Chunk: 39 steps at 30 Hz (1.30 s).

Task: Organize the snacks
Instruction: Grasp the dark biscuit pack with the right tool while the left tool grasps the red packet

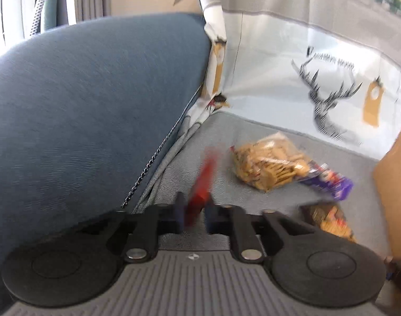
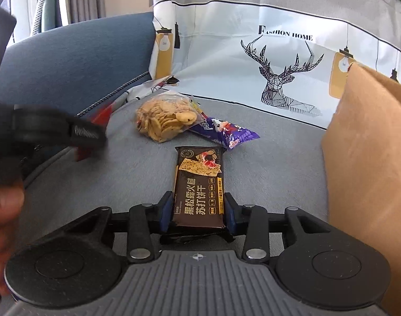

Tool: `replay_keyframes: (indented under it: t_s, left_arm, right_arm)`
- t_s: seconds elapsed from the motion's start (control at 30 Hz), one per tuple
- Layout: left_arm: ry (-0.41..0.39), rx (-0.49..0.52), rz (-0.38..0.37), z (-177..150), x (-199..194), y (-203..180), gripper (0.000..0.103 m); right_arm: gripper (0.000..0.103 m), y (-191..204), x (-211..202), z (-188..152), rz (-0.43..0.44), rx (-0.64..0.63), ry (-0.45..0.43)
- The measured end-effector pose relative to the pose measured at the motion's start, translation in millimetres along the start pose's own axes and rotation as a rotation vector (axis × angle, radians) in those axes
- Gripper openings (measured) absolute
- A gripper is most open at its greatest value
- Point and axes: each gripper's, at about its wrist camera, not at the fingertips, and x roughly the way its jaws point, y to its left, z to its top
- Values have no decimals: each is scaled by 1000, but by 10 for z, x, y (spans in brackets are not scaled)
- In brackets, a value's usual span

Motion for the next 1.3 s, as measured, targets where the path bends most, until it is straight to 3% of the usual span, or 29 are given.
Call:
replay_keyframes:
  t_s: [0.13,0.27,0.4,0.6,0.73,0.83,0.87,1.0,1.07,1.17,1.3]
  left_arm:
    - [-13,-64,-70,-13,-287,110,7]
    - [1,-156,-204,-59,-569,260,6]
    - [83,-185,-335,-140,-707,312,6]
    - [173,-123,-333,-346,-874,203,6]
    - [311,-154,-363,-631,-905,127,6]
    - [352,-170,-358,-811,-962,99,9]
    - [348,-174,-341,-837,-978,105,15]
    - [281,-194,-254,-846,-1019,162,58]
    - [263,-220,-210,-847,-1021,207,70]
    - [260,-216,-175,-833,-996,211,77]
    - [264,-116,-127,-848,-994,105,86]
  right_arm:
    - [42,42,-291,-107,24,3,17]
    - [42,138,-627,-225,47,-39,10]
    - [42,174,-905,-339,72,-50,20]
    - [42,143,-1166,-496,81,-21,64]
    - [42,142,-1251,-603,75,-12,110]
    - [42,140,-1287,-682,65,-11,148]
    - [42,138,-1294,-703,69,-12,155]
    - [43,108,-1343,-742,75,-39,145]
    - [43,80,-1355,-749,78,-37,142]
    - [45,56,-1362,-754,78,-33,135]
    - [50,53,-1325,-740,80,-31,128]
